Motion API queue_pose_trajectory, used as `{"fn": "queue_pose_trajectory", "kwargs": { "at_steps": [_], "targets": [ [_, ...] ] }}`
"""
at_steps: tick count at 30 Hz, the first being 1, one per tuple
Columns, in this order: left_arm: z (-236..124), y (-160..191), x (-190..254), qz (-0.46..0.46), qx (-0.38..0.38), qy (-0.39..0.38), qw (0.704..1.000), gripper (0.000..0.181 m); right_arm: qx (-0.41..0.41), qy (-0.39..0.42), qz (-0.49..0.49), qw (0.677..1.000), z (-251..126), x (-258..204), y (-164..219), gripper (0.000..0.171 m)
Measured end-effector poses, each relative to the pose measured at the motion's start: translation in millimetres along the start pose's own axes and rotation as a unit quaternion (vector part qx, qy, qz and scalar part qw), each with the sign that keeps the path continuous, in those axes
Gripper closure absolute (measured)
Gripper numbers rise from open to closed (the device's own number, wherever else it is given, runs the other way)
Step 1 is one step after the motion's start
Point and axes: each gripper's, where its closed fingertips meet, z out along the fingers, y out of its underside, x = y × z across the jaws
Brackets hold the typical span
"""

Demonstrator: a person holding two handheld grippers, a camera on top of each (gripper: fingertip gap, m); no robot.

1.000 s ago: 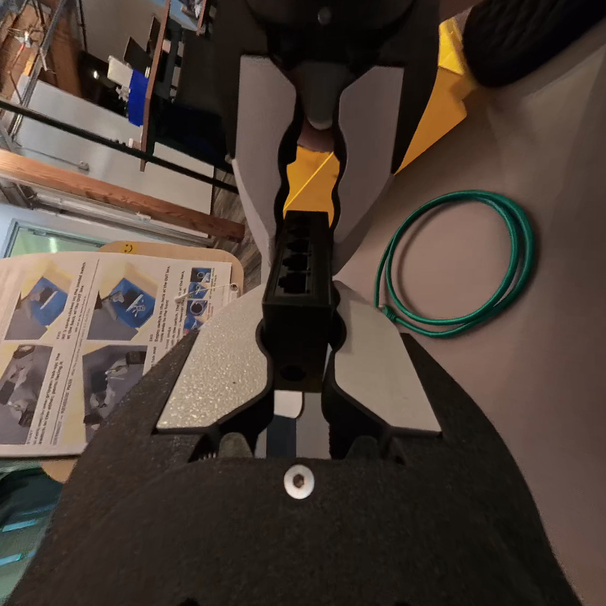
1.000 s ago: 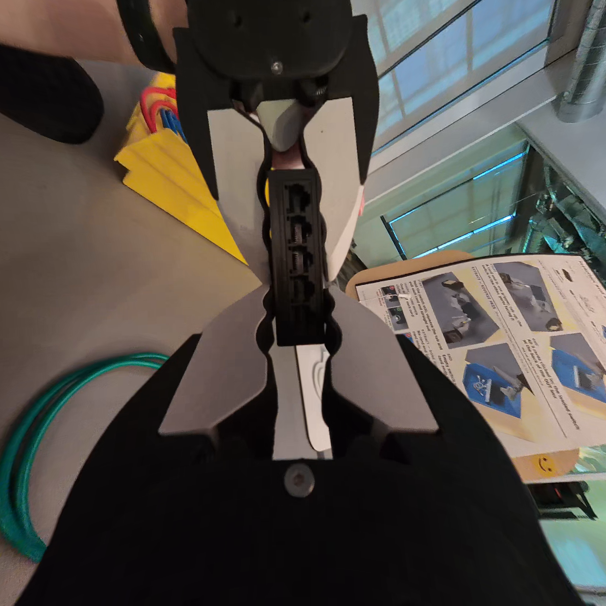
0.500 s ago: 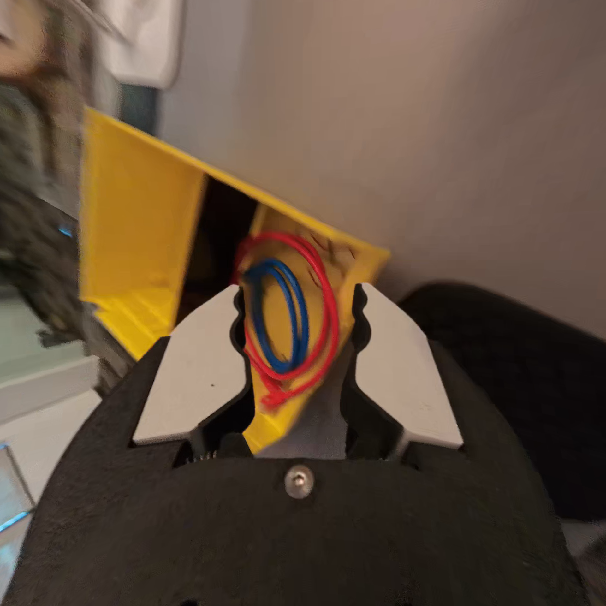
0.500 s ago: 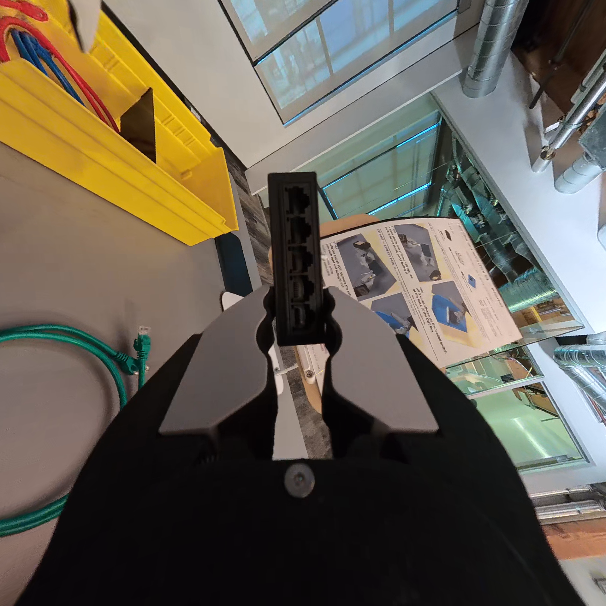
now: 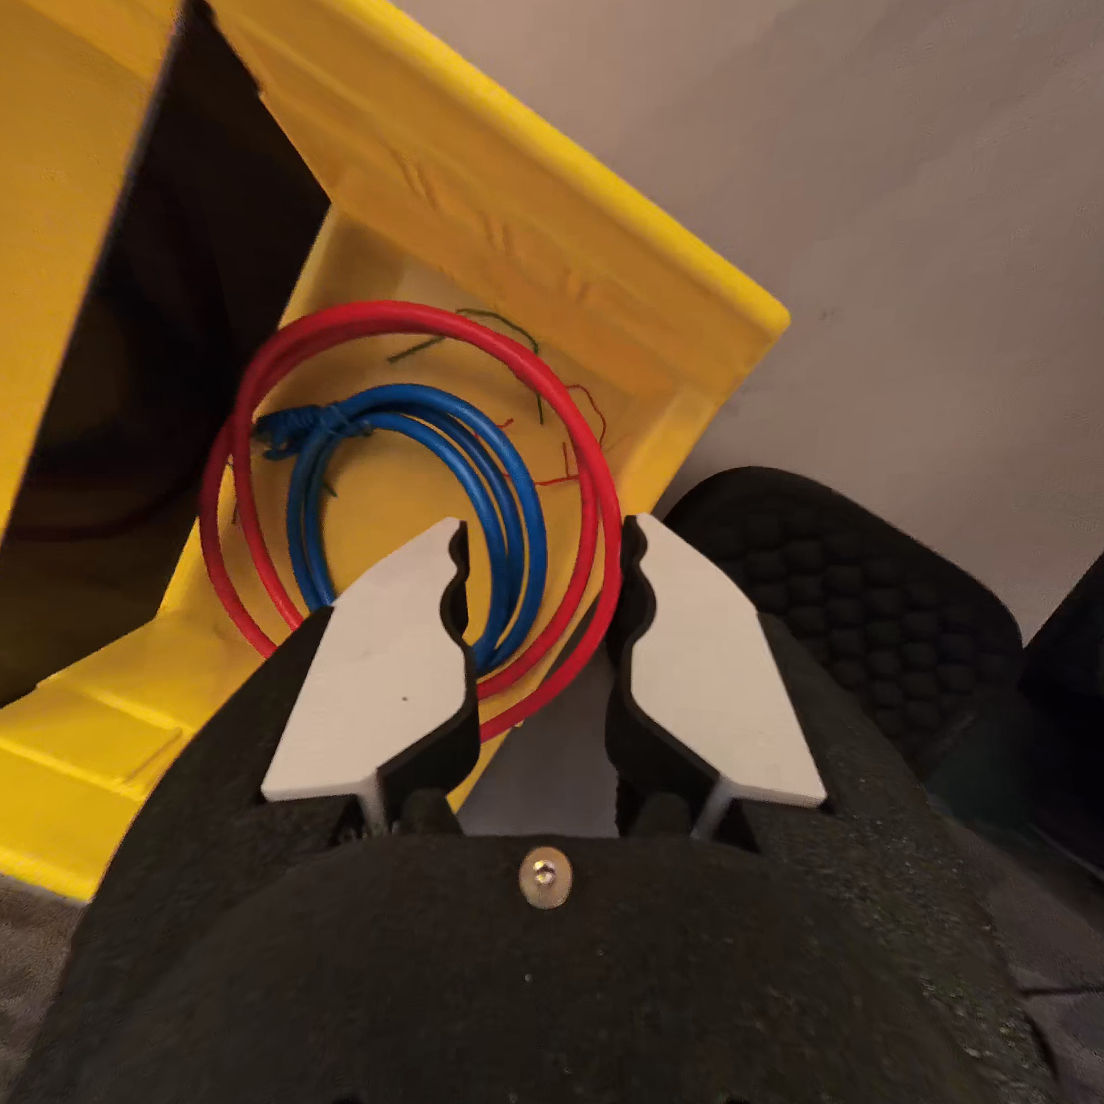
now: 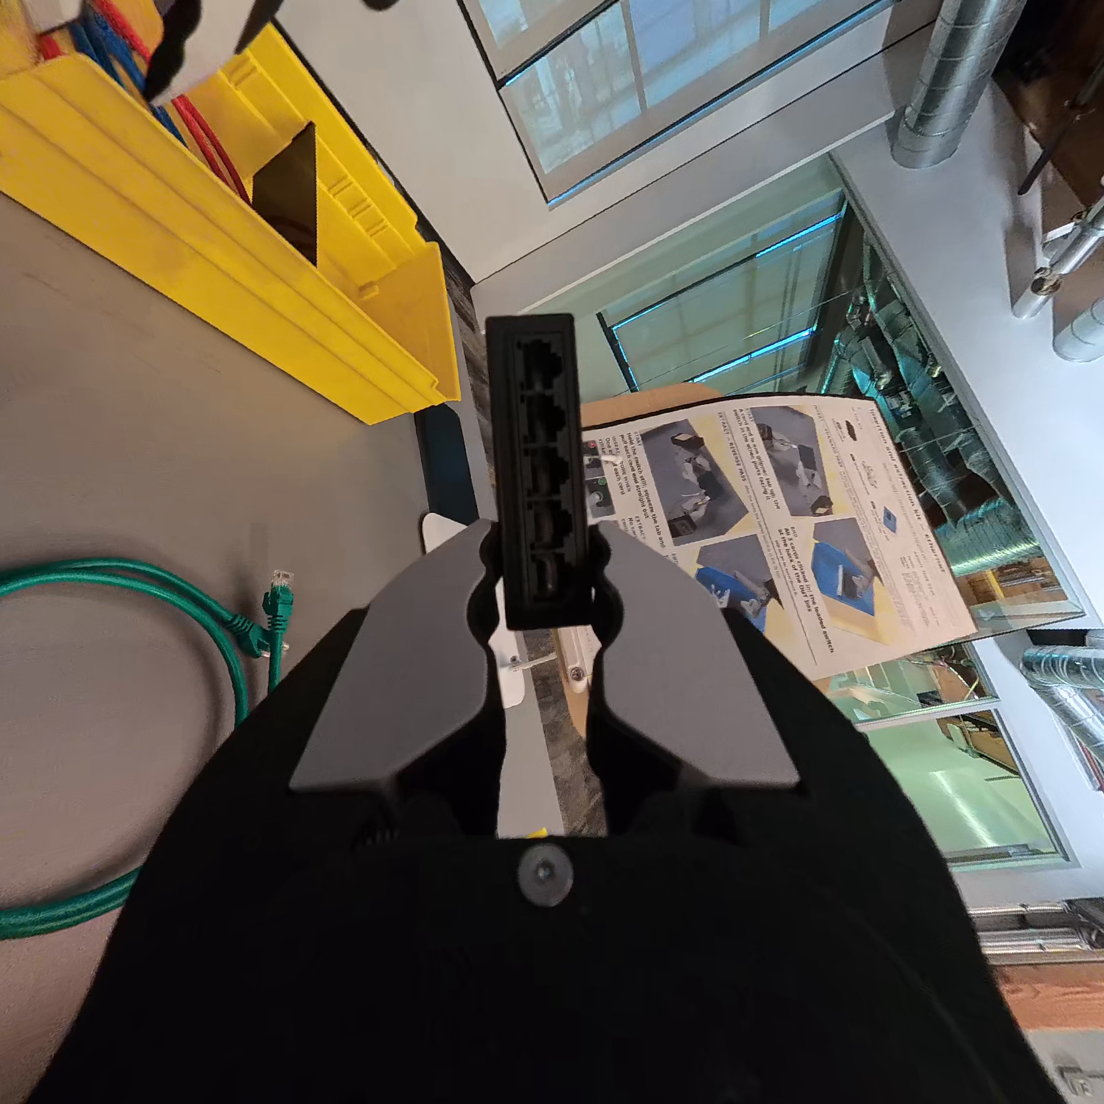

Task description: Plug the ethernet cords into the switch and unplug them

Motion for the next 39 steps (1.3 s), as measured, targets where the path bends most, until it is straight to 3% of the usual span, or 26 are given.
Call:
{"fn": "queue_pose_trajectory", "kwargs": {
  "at_steps": [8, 12, 17, 20, 25, 27, 31, 34, 39],
  "targets": [
    [-11, -15, 5, -0.032, 0.06, 0.084, 0.994, 0.142, -0.008, -0.002, -0.006, 1.0, 2, -2, 5, 0.143],
    [-20, -20, -13, -0.033, 0.096, 0.037, 0.994, 0.15, -0.011, -0.004, -0.004, 1.0, 3, -2, 7, 0.143],
    [2, 1, -19, -0.028, 0.009, 0.017, 0.999, 0.148, -0.014, -0.008, -0.007, 1.0, 4, -5, 9, 0.143],
    [11, -2, -12, -0.04, -0.002, 0.038, 0.998, 0.145, -0.02, -0.01, -0.01, 1.0, 5, -7, 11, 0.143],
    [21, 3, -15, -0.054, -0.042, 0.021, 0.997, 0.149, -0.021, -0.011, -0.01, 1.0, 5, -6, 12, 0.143],
    [19, 6, -12, -0.06, -0.067, 0.033, 0.995, 0.158, -0.02, -0.011, -0.009, 1.0, 4, -6, 11, 0.143],
    [-3, 3, -28, -0.051, -0.067, -0.028, 0.996, 0.164, -0.017, -0.007, -0.011, 1.0, 2, -3, 10, 0.143],
    [-40, -6, -54, -0.078, -0.021, -0.105, 0.991, 0.169, -0.013, 0.0, -0.014, 1.0, -3, 1, 7, 0.143],
    [-87, -15, -59, -0.113, 0.04, -0.151, 0.981, 0.17, -0.002, 0.014, -0.011, 1.0, -11, 12, 1, 0.143]
  ]
}}
